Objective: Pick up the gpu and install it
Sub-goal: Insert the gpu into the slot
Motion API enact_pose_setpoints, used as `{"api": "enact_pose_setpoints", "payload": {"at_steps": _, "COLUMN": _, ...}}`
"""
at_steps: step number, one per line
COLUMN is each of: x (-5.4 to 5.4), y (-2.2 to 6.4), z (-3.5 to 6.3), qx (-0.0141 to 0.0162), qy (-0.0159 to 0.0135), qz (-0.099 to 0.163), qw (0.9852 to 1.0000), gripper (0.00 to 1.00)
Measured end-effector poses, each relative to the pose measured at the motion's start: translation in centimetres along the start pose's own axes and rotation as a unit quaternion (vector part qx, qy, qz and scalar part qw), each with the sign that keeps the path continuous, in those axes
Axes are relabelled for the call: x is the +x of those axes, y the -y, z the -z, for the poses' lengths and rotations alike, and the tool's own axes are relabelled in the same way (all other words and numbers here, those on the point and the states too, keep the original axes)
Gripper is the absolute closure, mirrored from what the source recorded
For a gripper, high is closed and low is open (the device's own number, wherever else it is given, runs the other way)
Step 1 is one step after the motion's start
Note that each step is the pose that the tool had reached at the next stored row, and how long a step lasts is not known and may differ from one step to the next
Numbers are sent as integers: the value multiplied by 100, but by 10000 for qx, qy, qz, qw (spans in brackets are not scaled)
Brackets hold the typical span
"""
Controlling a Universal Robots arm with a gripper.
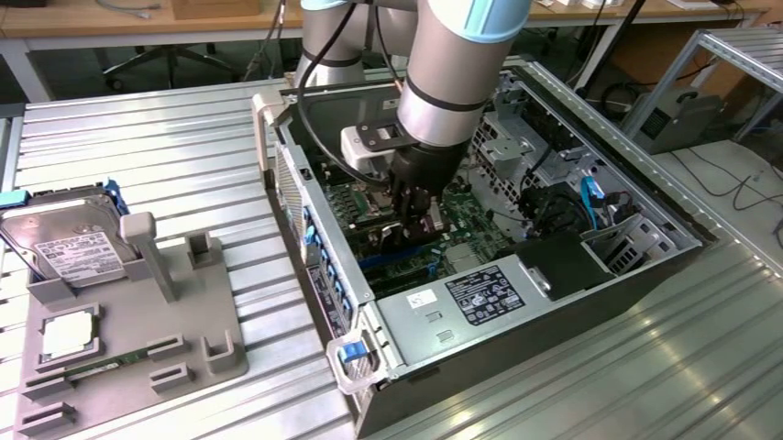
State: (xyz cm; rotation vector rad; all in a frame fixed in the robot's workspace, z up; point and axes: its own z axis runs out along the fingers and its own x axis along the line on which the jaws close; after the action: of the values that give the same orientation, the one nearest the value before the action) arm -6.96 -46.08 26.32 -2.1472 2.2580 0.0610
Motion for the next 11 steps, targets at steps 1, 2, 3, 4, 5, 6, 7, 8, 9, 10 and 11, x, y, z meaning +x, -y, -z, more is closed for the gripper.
{"api": "enact_pose_setpoints", "payload": {"at_steps": 1, "x": 0, "y": 0, "z": 0, "qx": 0, "qy": 0, "qz": -3, "qw": 10000, "gripper": 73}}
{"api": "enact_pose_setpoints", "payload": {"at_steps": 2, "x": 0, "y": 0, "z": 0, "qx": 0, "qy": 0, "qz": -4, "qw": 10000, "gripper": 73}}
{"api": "enact_pose_setpoints", "payload": {"at_steps": 3, "x": 0, "y": 0, "z": -1, "qx": 1, "qy": 1, "qz": -4, "qw": 10000, "gripper": 73}}
{"api": "enact_pose_setpoints", "payload": {"at_steps": 4, "x": 0, "y": -1, "z": -6, "qx": 1, "qy": 2, "qz": -5, "qw": 10000, "gripper": 73}}
{"api": "enact_pose_setpoints", "payload": {"at_steps": 5, "x": 0, "y": -2, "z": -12, "qx": 1, "qy": 1, "qz": -4, "qw": 10000, "gripper": 73}}
{"api": "enact_pose_setpoints", "payload": {"at_steps": 6, "x": 1, "y": -2, "z": -14, "qx": 0, "qy": 0, "qz": -4, "qw": 10000, "gripper": 73}}
{"api": "enact_pose_setpoints", "payload": {"at_steps": 7, "x": 1, "y": -3, "z": -16, "qx": 0, "qy": -1, "qz": -4, "qw": 10000, "gripper": 73}}
{"api": "enact_pose_setpoints", "payload": {"at_steps": 8, "x": 1, "y": -3, "z": -18, "qx": 0, "qy": 0, "qz": -5, "qw": 10000, "gripper": 73}}
{"api": "enact_pose_setpoints", "payload": {"at_steps": 9, "x": 1, "y": -3, "z": -24, "qx": 1, "qy": 2, "qz": -5, "qw": 10000, "gripper": 73}}
{"api": "enact_pose_setpoints", "payload": {"at_steps": 10, "x": 1, "y": -3, "z": -27, "qx": 1, "qy": 2, "qz": -5, "qw": 10000, "gripper": 73}}
{"api": "enact_pose_setpoints", "payload": {"at_steps": 11, "x": 2, "y": -4, "z": -30, "qx": 1, "qy": 0, "qz": -5, "qw": 10000, "gripper": 73}}
